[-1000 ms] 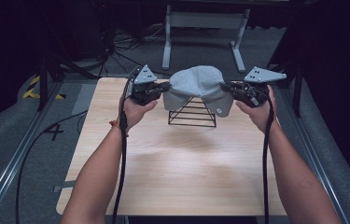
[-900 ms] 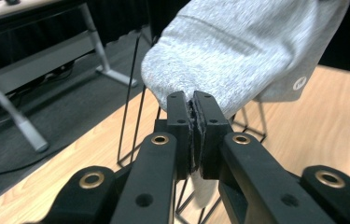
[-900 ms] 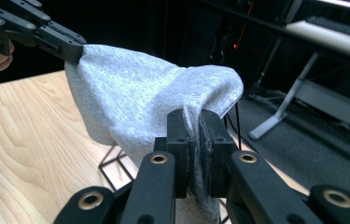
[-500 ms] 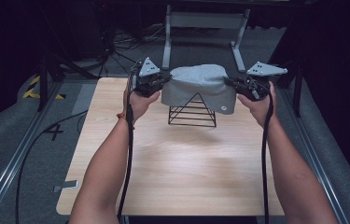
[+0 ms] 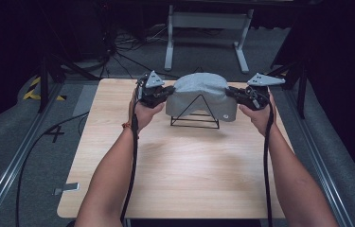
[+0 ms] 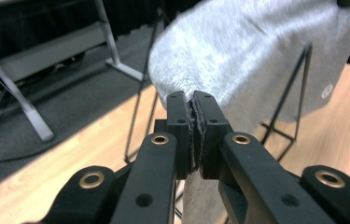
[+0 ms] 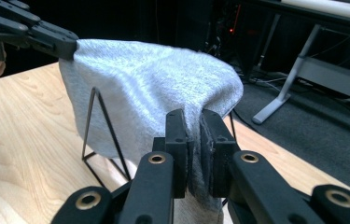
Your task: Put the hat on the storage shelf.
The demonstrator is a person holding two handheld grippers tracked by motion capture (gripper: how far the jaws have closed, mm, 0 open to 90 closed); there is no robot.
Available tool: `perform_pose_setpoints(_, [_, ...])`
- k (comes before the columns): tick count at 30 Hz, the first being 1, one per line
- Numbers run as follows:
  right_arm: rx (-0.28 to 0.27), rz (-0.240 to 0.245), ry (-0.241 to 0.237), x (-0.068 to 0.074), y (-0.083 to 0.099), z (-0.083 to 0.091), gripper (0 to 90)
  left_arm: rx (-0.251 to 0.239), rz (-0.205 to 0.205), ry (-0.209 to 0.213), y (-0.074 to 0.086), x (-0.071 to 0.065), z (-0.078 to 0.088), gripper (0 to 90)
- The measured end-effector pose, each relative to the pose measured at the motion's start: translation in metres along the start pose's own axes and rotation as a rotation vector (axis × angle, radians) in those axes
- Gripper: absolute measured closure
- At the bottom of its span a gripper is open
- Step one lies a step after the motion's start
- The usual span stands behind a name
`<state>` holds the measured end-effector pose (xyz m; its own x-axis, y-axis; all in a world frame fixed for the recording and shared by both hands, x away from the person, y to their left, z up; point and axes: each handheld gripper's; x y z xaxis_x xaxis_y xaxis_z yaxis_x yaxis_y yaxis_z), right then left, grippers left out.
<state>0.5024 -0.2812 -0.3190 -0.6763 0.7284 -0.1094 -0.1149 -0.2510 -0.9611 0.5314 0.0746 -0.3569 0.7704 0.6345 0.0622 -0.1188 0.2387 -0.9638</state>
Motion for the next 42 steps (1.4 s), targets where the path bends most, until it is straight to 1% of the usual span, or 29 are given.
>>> perform_pose_setpoints(3, [0.011, -0.009, -0.004, 0.002, 0.006, -0.003, 81.9, 0.018, 0.016, 0.016, 0.010, -0.001, -0.003, 85.8])
perform_pose_setpoints(5, [0.036, 0.002, 0.005, 0.003, 0.010, -0.006, 78.2, 0.027, 0.019, 0.018, 0.015, -0.002, -0.005, 84.3])
perform_pose_setpoints(6, [0.045, 0.006, 0.011, 0.004, 0.012, -0.008, 74.0, 0.034, 0.023, 0.013, 0.017, -0.002, -0.004, 81.5])
perform_pose_setpoints(7, [0.051, -0.001, 0.023, 0.004, 0.013, -0.008, 72.8, 0.026, 0.037, 0.006, 0.017, -0.002, -0.003, 76.9])
perform_pose_setpoints(9, [0.045, -0.009, 0.027, 0.002, 0.014, -0.007, 70.5, 0.024, 0.048, -0.004, 0.016, -0.002, 0.002, 66.4])
perform_pose_setpoints(10, [0.046, -0.012, 0.029, 0.002, 0.014, -0.005, 66.6, 0.029, 0.045, 0.000, 0.016, -0.002, 0.004, 64.2])
perform_pose_setpoints(11, [0.046, -0.014, 0.031, 0.002, 0.013, -0.003, 62.7, 0.034, 0.038, -0.011, 0.016, -0.002, 0.008, 60.4])
perform_pose_setpoints(12, [0.049, -0.016, 0.041, 0.002, 0.013, 0.000, 60.0, 0.045, 0.029, -0.022, 0.016, -0.003, 0.012, 55.6])
perform_pose_setpoints(14, [0.049, -0.016, 0.045, 0.004, 0.013, 0.008, 57.5, 0.069, 0.019, -0.023, 0.019, -0.006, 0.023, 50.3])
perform_pose_setpoints(17, [0.075, -0.003, 0.049, 0.011, 0.018, 0.031, 52.4, 0.110, 0.005, -0.012, 0.030, -0.010, 0.044, 43.3])
perform_pose_setpoints(18, [0.083, 0.012, 0.044, 0.014, 0.022, 0.039, 51.8, 0.110, 0.005, -0.012, 0.030, -0.010, 0.044, 41.5])
perform_pose_setpoints(19, [0.094, 0.018, 0.031, 0.017, 0.029, 0.049, 50.5, 0.157, -0.031, -0.013, 0.042, -0.014, 0.059, 39.0])
perform_pose_setpoints(21, [0.120, 0.020, 0.016, 0.021, 0.041, 0.061, 49.5, 0.190, -0.045, -0.013, 0.053, -0.019, 0.073, 37.8])
perform_pose_setpoints(22, [0.145, 0.035, 0.013, 0.023, 0.049, 0.068, 49.2, 0.220, -0.058, -0.012, 0.062, -0.024, 0.082, 36.7])
perform_pose_setpoints(23, [0.169, 0.039, 0.019, 0.025, 0.060, 0.077, 49.0, 0.233, -0.067, -0.013, 0.069, -0.027, 0.089, 35.6])
perform_pose_setpoints(24, [0.178, 0.025, 0.019, 0.027, 0.069, 0.084, 48.5, 0.260, -0.079, -0.014, 0.077, -0.032, 0.097, 35.1])
perform_pose_setpoints(25, [0.178, 0.025, 0.019, 0.027, 0.069, 0.084, 48.5, 0.260, -0.079, -0.014, 0.077, -0.032, 0.097, 33.9])
perform_pose_setpoints(26, [0.181, 0.002, 0.020, 0.029, 0.080, 0.093, 48.4, 0.279, -0.070, -0.007, 0.085, -0.037, 0.105, 33.9])
perform_pose_setpoints(28, [0.205, -0.011, 0.039, 0.033, 0.102, 0.107, 47.6, 0.317, -0.073, 0.002, 0.098, -0.043, 0.116, 32.7])
perform_pose_setpoints(30, [0.223, -0.024, 0.047, 0.036, 0.118, 0.119, 47.1, 0.358, -0.063, 0.018, 0.110, -0.047, 0.123, 31.1])
perform_pose_setpoints(32, [0.242, -0.023, 0.062, 0.039, 0.132, 0.127, 45.8, 0.384, -0.061, 0.016, 0.119, -0.050, 0.127, 29.7])
perform_pose_setpoints(33, [0.268, -0.037, 0.066, 0.041, 0.143, 0.136, 44.8, 0.405, -0.050, 0.030, 0.129, -0.054, 0.132, 28.7])
perform_pose_setpoints(34, [0.271, -0.049, 0.072, 0.042, 0.150, 0.141, 44.7, 0.412, -0.054, 0.030, 0.132, -0.055, 0.135, 28.3])
perform_pose_setpoints(35, [0.271, -0.049, 0.072, 0.042, 0.150, 0.141, 44.7, 0.412, -0.054, 0.030, 0.132, -0.055, 0.135, 28.0])
perform_pose_setpoints(36, [0.286, -0.059, 0.081, 0.043, 0.159, 0.151, 43.8, 0.409, -0.028, 0.053, 0.140, -0.059, 0.140, 27.1])
perform_pose_setpoints(38, [0.284, -0.072, 0.090, 0.043, 0.164, 0.156, 43.6, 0.413, -0.026, 0.058, 0.143, -0.060, 0.142, 25.3])
perform_pose_setpoints(39, [0.295, -0.093, 0.105, 0.042, 0.172, 0.165, 40.8, 0.410, -0.025, 0.061, 0.148, -0.062, 0.144, 25.0])
perform_pose_setpoints(41, [0.300, -0.100, 0.111, 0.042, 0.175, 0.168, 39.6, 0.419, -0.006, 0.074, 0.155, -0.063, 0.146, 24.2])
perform_pose_setpoints(42, [0.304, -0.116, 0.117, 0.041, 0.180, 0.172, 39.2, 0.405, 0.017, 0.082, 0.158, -0.062, 0.148, 22.8])
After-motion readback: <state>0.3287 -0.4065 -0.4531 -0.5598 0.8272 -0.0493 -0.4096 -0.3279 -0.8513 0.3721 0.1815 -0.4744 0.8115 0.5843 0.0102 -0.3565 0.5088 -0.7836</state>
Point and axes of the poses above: each handheld gripper's, and its own axes: z roughly backward along the jaws, y roughly out of its underside, x roughly to its left, and after that the axes turned 8 degrees about -x, right-handed
